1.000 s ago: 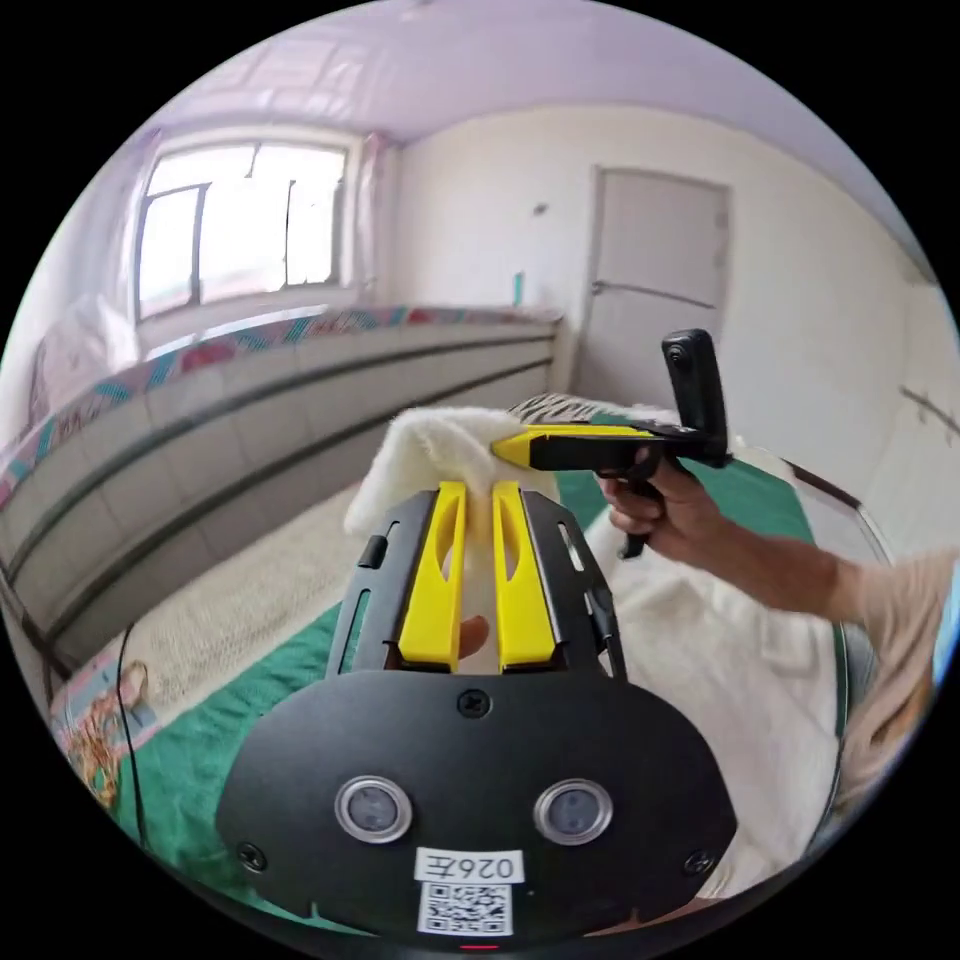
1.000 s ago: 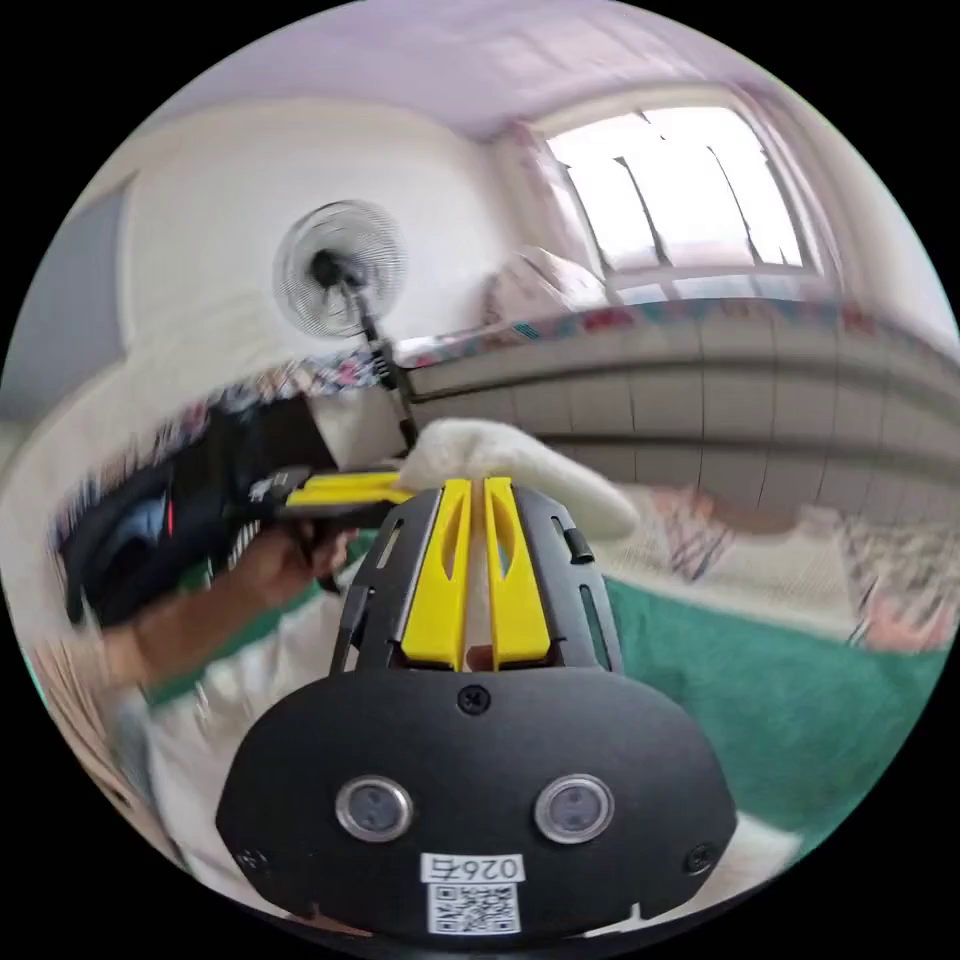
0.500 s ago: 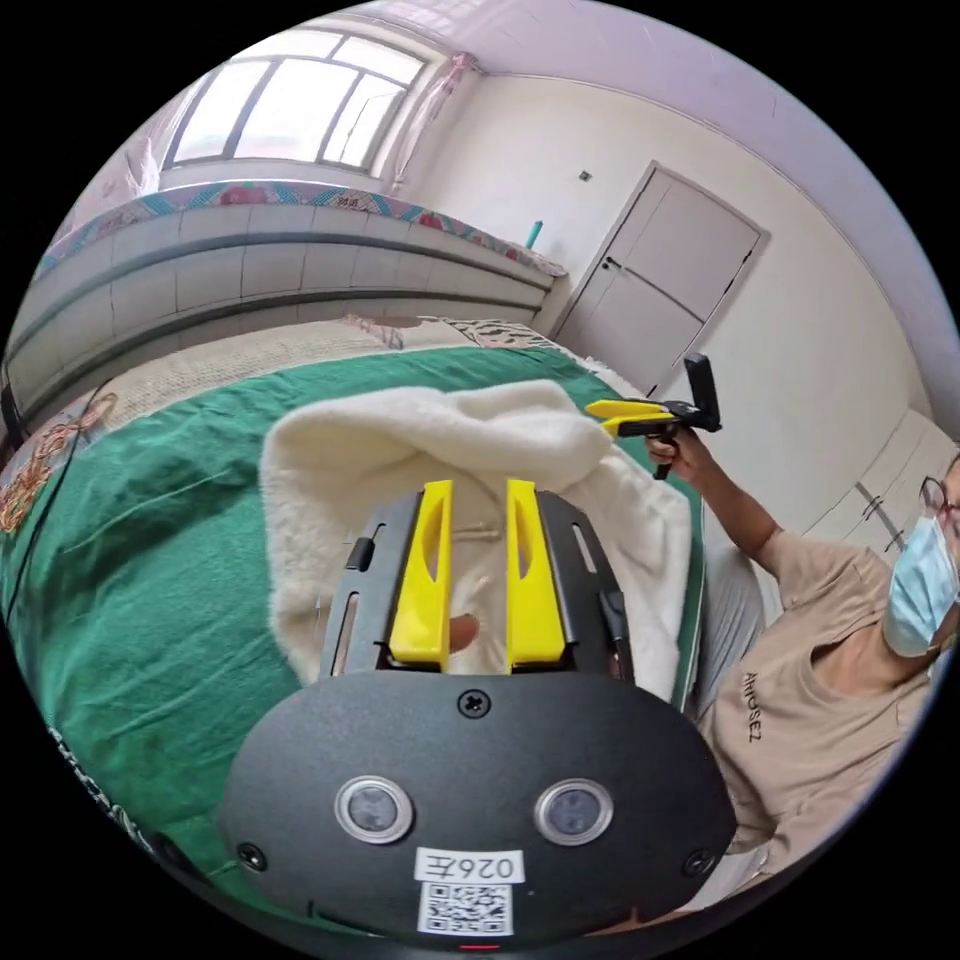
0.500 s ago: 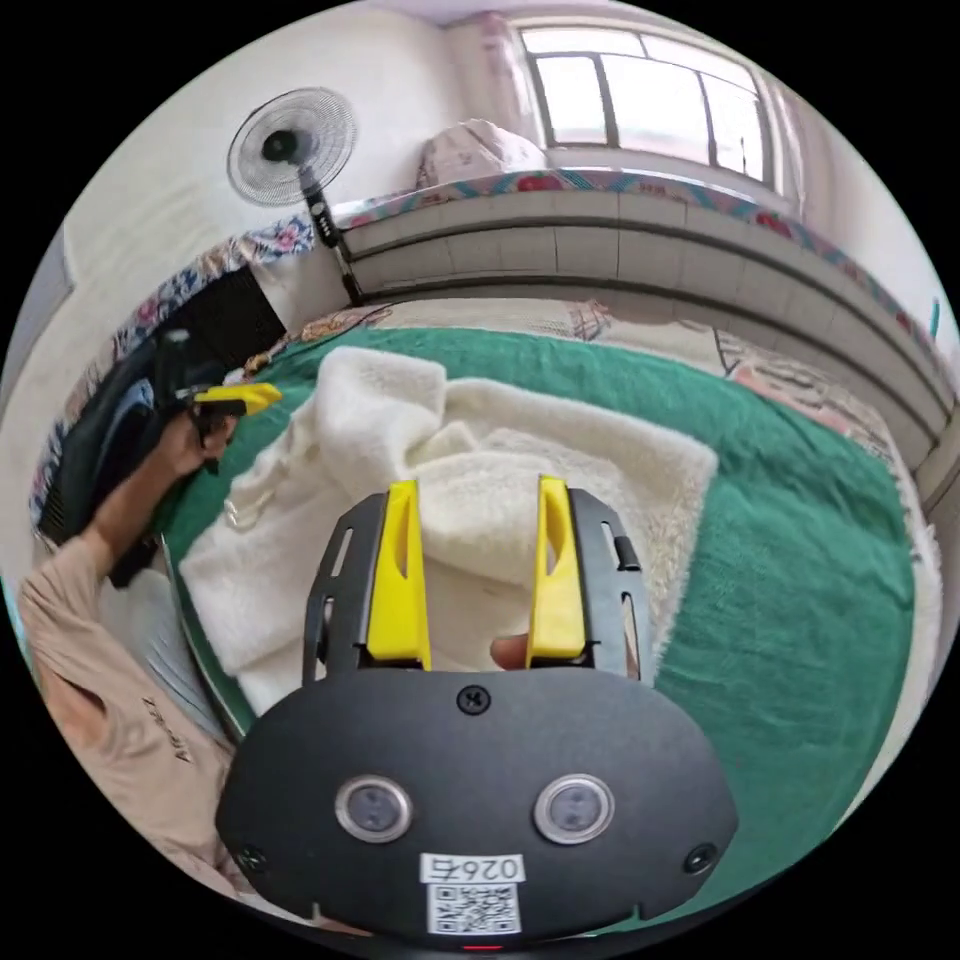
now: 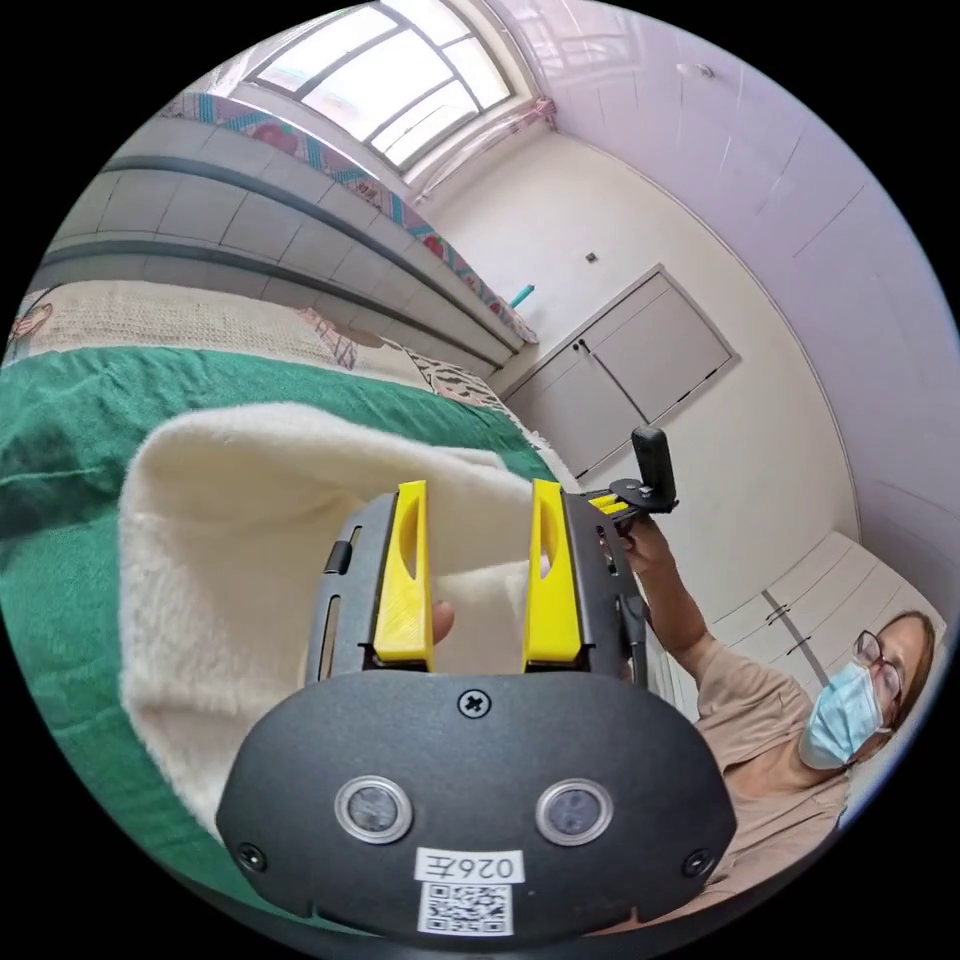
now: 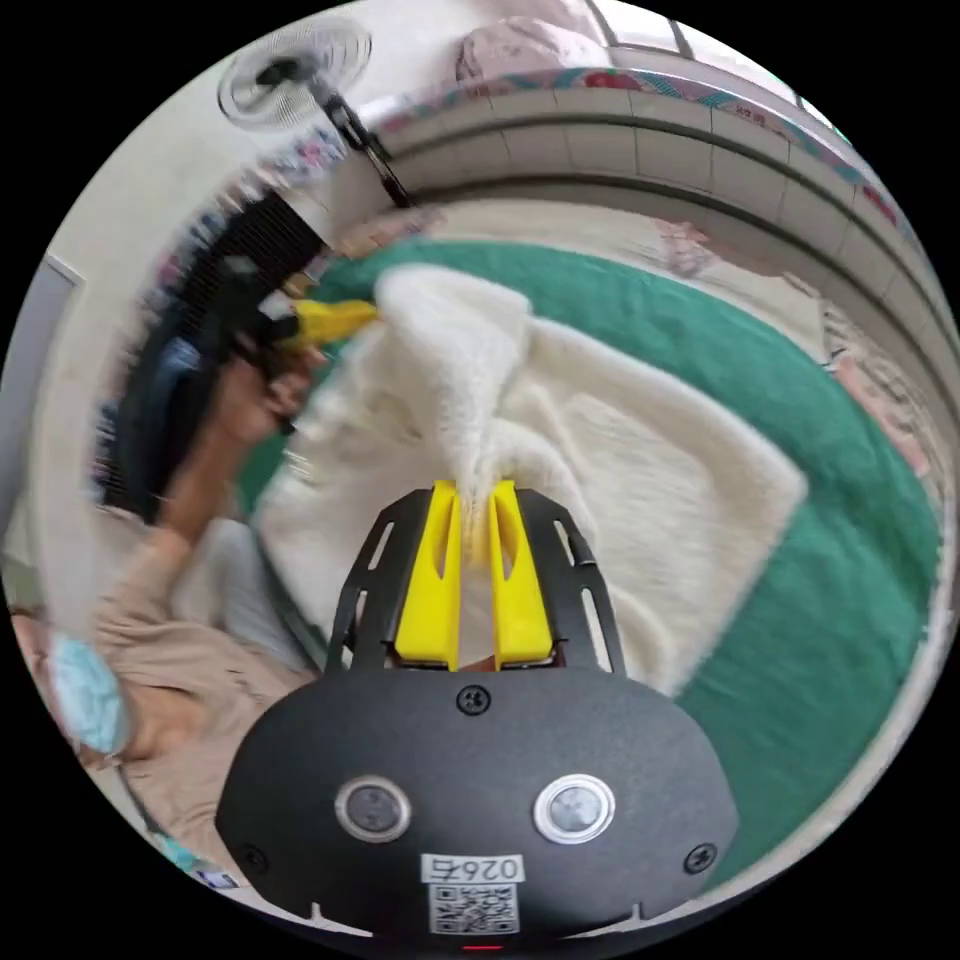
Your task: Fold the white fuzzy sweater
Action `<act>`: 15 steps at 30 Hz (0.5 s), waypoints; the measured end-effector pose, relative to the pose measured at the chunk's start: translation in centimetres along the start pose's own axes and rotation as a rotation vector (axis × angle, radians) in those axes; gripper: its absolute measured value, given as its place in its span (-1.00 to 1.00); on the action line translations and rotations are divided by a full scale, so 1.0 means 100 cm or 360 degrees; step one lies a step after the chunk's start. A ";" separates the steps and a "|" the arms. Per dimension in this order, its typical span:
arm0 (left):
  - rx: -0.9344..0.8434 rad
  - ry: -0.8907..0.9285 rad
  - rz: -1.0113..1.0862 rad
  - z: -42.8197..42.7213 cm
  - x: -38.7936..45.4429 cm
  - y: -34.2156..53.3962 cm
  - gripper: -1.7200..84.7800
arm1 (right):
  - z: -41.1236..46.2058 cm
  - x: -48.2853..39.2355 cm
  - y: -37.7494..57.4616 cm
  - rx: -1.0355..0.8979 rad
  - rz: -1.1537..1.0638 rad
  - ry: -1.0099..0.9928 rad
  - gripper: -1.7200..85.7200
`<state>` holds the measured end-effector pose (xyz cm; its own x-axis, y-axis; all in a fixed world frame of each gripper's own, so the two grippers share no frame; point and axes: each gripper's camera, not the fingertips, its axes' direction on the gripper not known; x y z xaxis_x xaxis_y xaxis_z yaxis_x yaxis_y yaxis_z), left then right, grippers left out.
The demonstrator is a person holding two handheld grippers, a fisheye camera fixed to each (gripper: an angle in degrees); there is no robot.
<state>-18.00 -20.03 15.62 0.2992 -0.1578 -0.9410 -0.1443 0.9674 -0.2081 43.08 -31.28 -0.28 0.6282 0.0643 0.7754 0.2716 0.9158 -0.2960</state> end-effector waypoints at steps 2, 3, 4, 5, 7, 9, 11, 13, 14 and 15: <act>0.0106 0.0011 -0.0012 -0.043 0.005 0.031 -0.62 | -0.034 -0.003 0.014 0.0374 0.0057 -0.0836 -0.91; 0.0132 0.0022 -0.0025 -0.053 0.004 0.040 -0.60 | -0.037 -0.002 0.021 0.0448 0.0078 -0.1003 -0.90; 0.0180 0.0050 -0.0070 -0.071 0.002 0.060 -0.58 | -0.033 -0.003 0.035 0.0524 0.0114 -0.1177 -0.87; 0.0211 0.0074 -0.0140 -0.084 -0.004 0.083 -0.57 | -0.020 -0.007 0.047 0.0475 0.0135 -0.1138 -0.83; 0.0196 0.0083 -0.0221 -0.094 -0.012 0.113 -0.55 | 0.017 -0.015 0.062 0.0203 0.0135 -0.1007 -0.71; 0.0151 0.0074 -0.0302 -0.096 -0.020 0.140 -0.56 | 0.054 -0.013 0.080 0.0015 0.0188 -0.1008 -0.70; 0.0114 0.0129 -0.0383 -0.090 -0.030 0.168 -0.56 | 0.080 -0.004 0.103 0.0038 0.0271 -0.1055 -0.71; 0.0081 0.0171 -0.0456 -0.080 -0.038 0.182 -0.57 | 0.088 0.002 0.112 0.0108 0.0336 -0.1100 -0.71; 0.0075 0.0202 -0.0488 -0.074 -0.042 0.188 -0.57 | 0.089 0.003 0.114 0.0162 0.0344 -0.1079 -0.70; 0.0077 0.0212 -0.0497 -0.071 -0.042 0.190 -0.57 | 0.089 0.002 0.114 0.0179 0.0343 -0.1049 -0.69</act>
<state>-28.72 -2.41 13.76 0.1955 -0.4691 -0.8612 -0.0192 0.8762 -0.4816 39.78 -17.24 1.44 0.0770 0.4436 0.8929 0.0912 0.8887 -0.4494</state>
